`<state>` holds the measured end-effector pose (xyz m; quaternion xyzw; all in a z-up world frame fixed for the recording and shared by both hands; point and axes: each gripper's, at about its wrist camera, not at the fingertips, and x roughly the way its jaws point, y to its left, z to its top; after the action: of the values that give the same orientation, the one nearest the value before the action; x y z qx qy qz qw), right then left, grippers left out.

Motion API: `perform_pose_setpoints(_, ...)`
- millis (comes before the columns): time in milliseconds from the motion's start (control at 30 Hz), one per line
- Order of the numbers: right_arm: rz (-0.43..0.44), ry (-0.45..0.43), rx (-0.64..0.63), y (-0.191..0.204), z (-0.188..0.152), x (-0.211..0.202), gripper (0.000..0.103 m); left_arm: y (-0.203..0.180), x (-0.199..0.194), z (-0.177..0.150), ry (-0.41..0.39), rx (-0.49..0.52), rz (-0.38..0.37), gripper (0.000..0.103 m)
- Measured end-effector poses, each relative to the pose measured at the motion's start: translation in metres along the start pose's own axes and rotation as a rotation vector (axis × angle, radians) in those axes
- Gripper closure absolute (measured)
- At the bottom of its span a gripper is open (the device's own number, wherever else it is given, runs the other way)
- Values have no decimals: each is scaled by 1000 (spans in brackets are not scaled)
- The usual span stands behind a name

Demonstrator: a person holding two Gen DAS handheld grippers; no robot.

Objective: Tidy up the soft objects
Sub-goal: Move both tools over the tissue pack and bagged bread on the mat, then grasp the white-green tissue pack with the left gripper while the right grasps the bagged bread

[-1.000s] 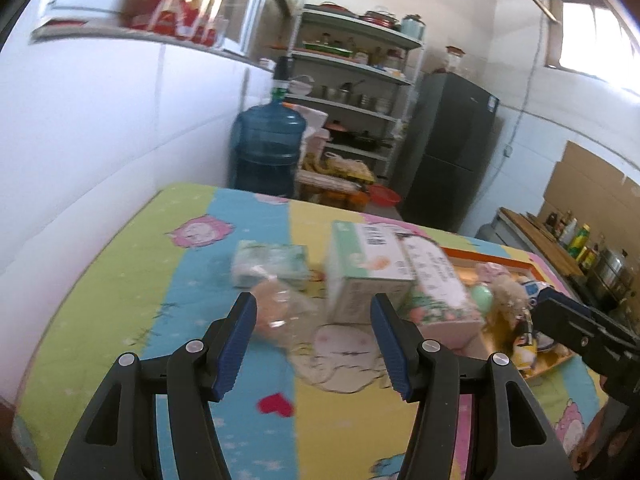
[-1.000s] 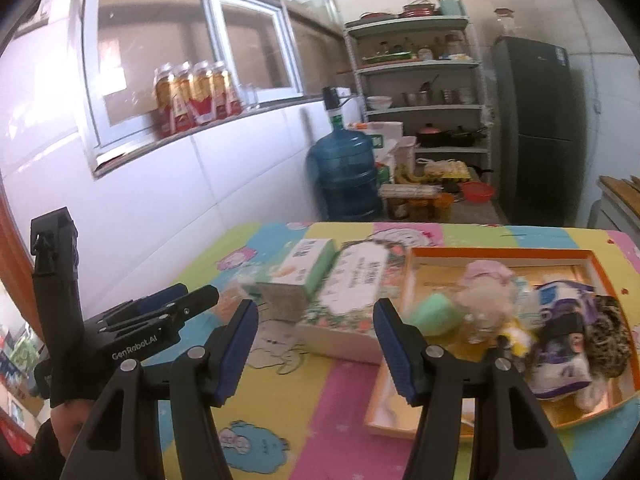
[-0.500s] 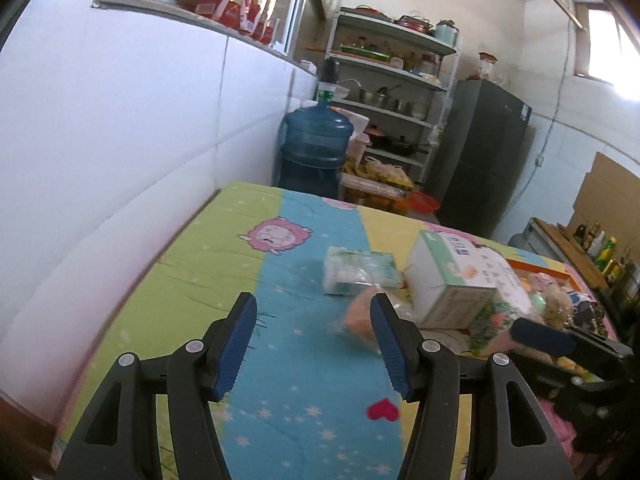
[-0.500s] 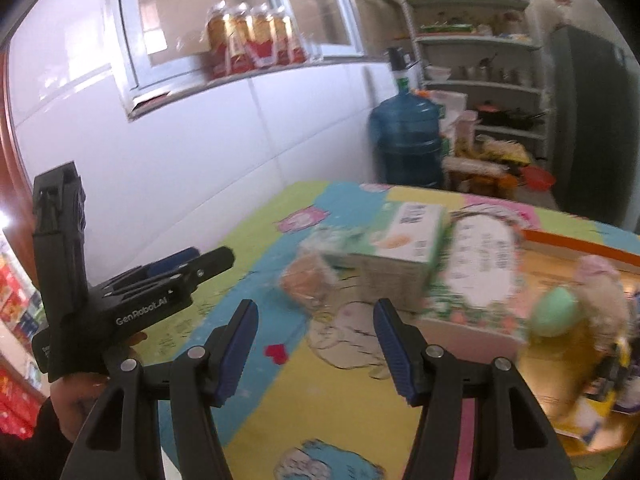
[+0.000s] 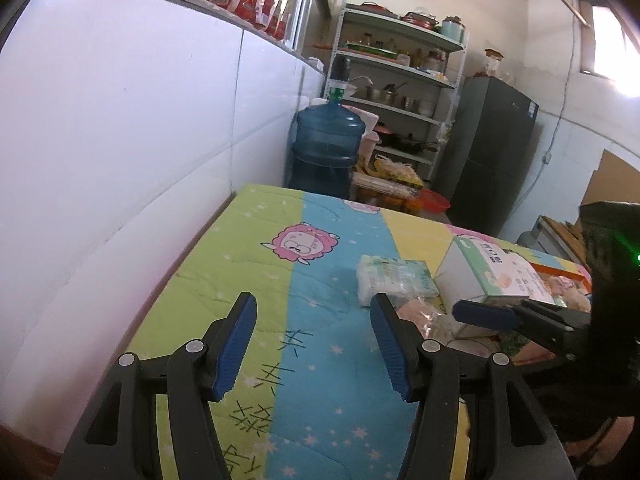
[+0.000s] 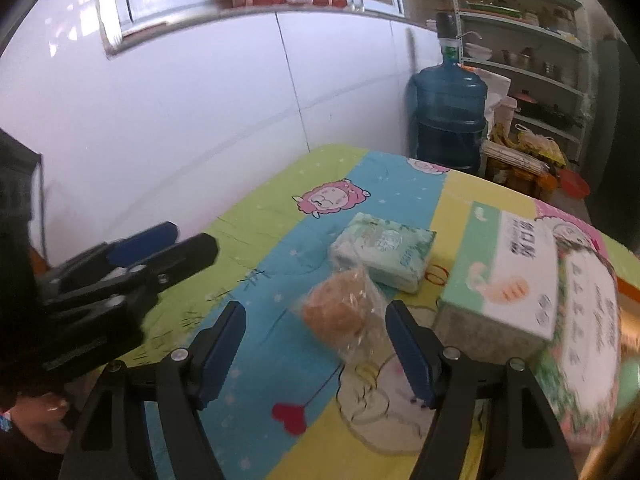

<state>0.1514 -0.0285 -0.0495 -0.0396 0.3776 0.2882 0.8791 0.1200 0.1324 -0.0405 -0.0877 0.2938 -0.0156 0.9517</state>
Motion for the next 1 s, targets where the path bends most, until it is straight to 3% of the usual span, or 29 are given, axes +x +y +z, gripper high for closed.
perform_pose_setpoints(467,-75,79,-40,-3,6,39,31,7,15,3,21,7,15,42)
perform_pose_setpoints(633,-56,74,-20,-6,5,38,42,7,19,6,30,11,2,42)
perform_pose_setpoints(833,30,55,5,-3,-4,10,44,-10,31,19,55,119,-121,42)
perform_pose_setpoints(1000,59,24,2,0,-25,-28,44,-41,49,25,90,357,-320,42)
